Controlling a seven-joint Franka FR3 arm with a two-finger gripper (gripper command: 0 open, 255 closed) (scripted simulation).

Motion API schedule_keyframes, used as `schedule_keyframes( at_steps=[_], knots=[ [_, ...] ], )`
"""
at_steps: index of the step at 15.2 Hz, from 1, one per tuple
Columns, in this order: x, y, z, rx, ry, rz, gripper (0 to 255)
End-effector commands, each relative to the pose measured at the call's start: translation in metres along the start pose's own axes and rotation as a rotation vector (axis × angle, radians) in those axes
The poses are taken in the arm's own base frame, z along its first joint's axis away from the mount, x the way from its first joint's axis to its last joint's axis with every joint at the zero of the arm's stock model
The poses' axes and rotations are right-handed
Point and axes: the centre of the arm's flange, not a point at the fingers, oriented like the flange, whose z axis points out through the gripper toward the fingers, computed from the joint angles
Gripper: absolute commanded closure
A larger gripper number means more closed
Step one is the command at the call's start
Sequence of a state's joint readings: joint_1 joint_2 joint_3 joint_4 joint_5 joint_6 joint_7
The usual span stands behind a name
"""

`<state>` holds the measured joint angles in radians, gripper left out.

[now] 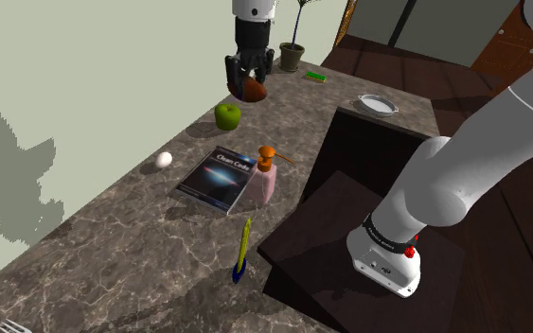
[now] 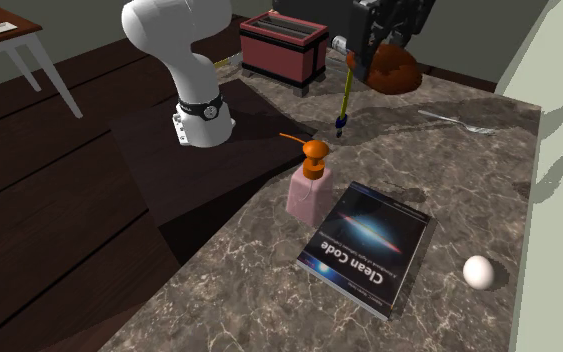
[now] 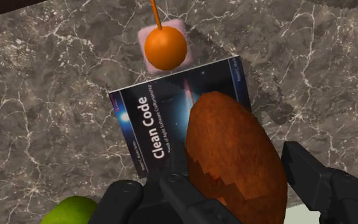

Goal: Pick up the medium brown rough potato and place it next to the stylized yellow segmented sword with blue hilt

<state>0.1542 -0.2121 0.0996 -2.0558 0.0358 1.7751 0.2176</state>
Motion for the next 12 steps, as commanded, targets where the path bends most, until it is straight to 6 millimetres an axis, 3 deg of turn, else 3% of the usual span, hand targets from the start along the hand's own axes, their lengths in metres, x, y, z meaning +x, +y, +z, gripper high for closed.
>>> schedule_keyframes(
  at_steps=[1, 11, 12],
  knots=[
    [-0.011, -0.021, -0.001, 0.000, 0.000, 0.002, 255],
    [-0.077, -0.137, 0.003, 0.000, 0.000, 0.002, 255],
    [-0.077, -0.137, 0.008, 0.000, 0.000, 0.002, 255]
  ],
)
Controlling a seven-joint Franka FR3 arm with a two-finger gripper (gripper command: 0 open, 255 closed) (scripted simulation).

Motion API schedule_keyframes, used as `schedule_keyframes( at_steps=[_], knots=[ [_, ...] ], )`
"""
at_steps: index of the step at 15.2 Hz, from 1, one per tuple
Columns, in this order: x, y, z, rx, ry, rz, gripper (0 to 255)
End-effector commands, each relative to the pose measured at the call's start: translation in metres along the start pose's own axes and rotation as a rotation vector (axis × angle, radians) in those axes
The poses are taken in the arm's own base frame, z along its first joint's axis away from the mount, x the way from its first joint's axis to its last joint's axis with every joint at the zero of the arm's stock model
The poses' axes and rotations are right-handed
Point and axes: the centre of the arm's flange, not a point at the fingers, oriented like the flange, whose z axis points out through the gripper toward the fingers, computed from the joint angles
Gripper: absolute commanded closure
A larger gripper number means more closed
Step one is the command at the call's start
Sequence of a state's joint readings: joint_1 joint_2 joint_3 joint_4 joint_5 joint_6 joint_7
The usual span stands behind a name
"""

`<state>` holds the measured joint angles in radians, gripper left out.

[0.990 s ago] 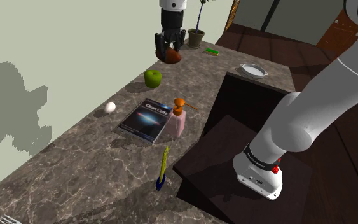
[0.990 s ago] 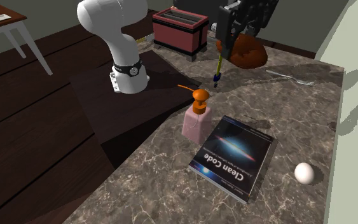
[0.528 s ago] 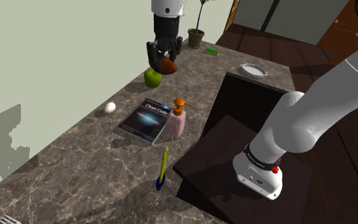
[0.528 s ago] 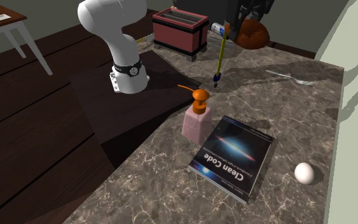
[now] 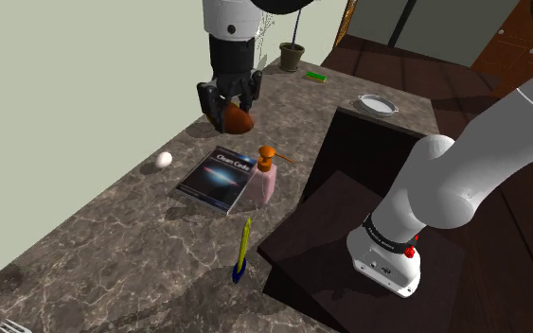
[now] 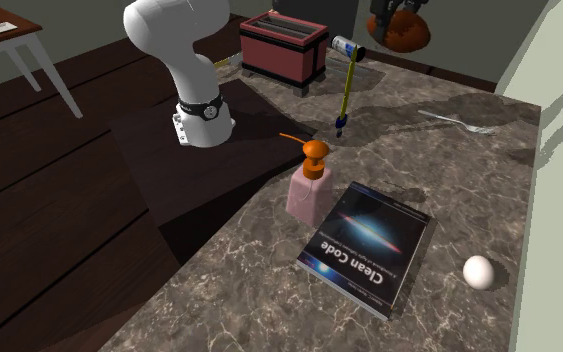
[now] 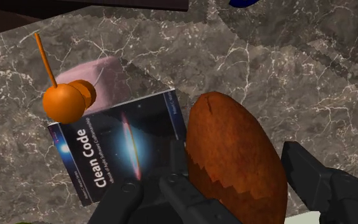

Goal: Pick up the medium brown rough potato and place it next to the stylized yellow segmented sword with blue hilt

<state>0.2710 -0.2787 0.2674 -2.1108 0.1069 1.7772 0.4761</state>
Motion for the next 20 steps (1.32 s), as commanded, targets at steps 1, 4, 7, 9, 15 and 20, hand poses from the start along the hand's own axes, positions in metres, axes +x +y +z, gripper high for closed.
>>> schedule_keyframes(
  at_steps=[1, 4, 7, 9, 15, 20],
  knots=[
    [-0.003, -0.007, 0.010, 0.000, 0.000, 0.002, 255],
    [-0.002, -0.007, 0.026, 0.000, 0.000, 0.002, 255],
    [-0.001, -0.007, 0.042, 0.000, 0.000, 0.002, 255],
    [0.000, -0.007, 0.052, 0.000, 0.000, 0.002, 255],
    [0.002, -0.007, 0.084, 0.000, 0.000, 0.002, 255],
    [0.004, -0.007, 0.110, 0.000, 0.000, 0.002, 255]
  ],
)
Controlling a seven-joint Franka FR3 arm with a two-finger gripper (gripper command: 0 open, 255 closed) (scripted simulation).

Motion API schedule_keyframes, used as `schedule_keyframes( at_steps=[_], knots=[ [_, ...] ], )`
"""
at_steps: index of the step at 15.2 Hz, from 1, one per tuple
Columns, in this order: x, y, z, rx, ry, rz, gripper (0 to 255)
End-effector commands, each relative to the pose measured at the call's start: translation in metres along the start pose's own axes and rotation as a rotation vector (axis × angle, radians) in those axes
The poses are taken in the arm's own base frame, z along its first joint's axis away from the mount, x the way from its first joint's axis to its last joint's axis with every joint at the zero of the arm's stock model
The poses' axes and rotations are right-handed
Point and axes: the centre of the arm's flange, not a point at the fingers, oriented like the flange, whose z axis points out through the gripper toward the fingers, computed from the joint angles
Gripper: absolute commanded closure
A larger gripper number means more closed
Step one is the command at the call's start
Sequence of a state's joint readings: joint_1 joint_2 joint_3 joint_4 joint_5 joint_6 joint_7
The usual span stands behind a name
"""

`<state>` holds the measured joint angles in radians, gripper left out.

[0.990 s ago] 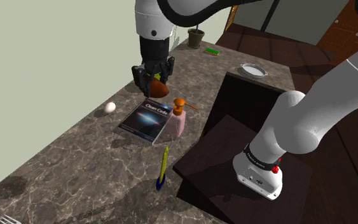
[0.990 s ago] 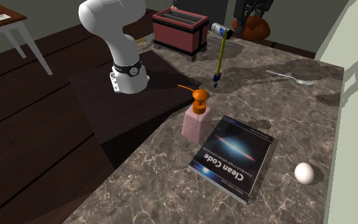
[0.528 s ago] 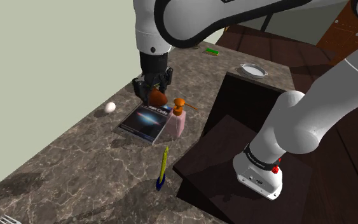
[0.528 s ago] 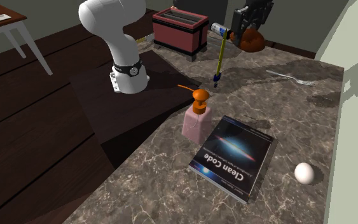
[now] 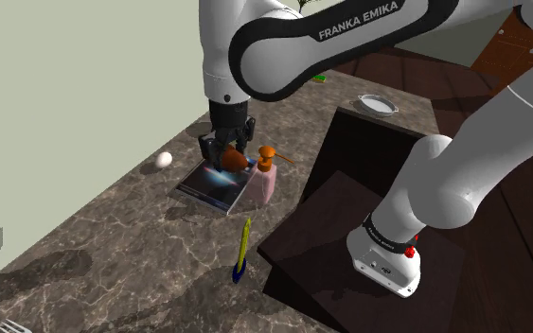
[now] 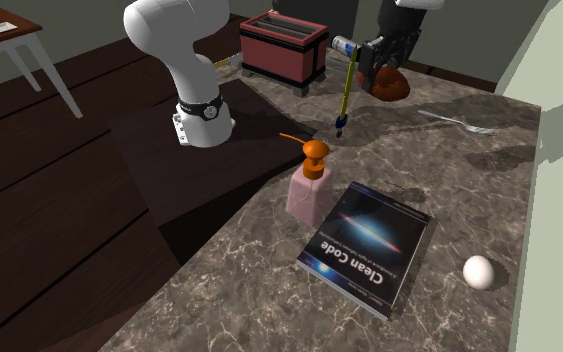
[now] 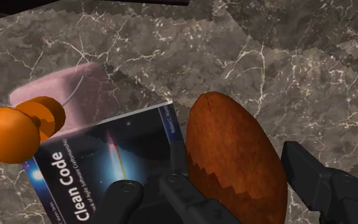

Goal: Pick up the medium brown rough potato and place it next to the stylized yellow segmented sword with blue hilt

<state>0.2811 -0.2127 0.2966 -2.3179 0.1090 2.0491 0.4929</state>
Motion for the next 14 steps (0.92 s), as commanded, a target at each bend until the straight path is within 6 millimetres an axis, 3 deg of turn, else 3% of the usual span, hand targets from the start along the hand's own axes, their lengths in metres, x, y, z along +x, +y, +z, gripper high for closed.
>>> schedule_keyframes(
  at_steps=[1, 14],
  knots=[
    [0.001, 0.000, 0.011, 0.000, 0.001, 0.000, 255],
    [0.006, 0.000, 0.079, 0.000, 0.001, 0.000, 255]
  ],
)
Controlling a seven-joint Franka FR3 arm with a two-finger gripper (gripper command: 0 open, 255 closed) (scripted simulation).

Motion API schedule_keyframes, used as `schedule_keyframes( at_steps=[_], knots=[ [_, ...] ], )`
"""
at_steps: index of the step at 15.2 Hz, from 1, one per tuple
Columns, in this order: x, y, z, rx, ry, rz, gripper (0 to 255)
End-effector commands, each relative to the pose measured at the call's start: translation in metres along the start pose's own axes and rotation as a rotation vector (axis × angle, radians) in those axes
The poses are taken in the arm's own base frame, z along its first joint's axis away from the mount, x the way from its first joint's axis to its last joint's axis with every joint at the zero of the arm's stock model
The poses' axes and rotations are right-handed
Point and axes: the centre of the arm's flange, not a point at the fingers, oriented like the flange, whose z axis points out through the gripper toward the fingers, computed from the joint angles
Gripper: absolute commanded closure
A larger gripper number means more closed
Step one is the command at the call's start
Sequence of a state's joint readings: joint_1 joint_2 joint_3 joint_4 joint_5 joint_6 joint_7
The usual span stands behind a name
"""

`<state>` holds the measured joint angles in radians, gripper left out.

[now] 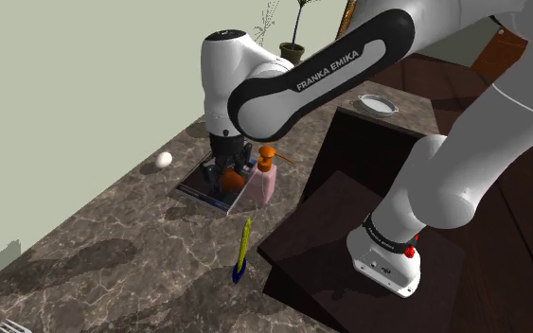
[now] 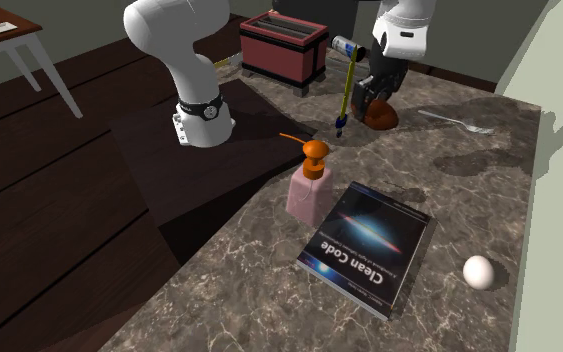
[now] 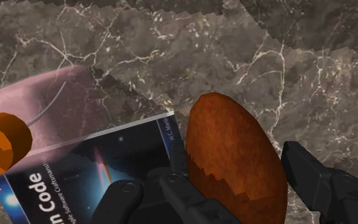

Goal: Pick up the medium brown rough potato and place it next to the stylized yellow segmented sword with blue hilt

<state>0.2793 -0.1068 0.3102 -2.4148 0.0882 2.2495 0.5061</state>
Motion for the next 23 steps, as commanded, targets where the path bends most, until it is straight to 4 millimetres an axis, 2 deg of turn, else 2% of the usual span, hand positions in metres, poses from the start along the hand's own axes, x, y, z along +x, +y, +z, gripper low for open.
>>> schedule_keyframes(
  at_steps=[1, 23],
  knots=[
    [0.000, 0.000, 0.011, 0.000, 0.000, 0.000, 255],
    [0.009, -0.001, 0.127, 0.000, 0.000, 0.000, 255]
  ],
)
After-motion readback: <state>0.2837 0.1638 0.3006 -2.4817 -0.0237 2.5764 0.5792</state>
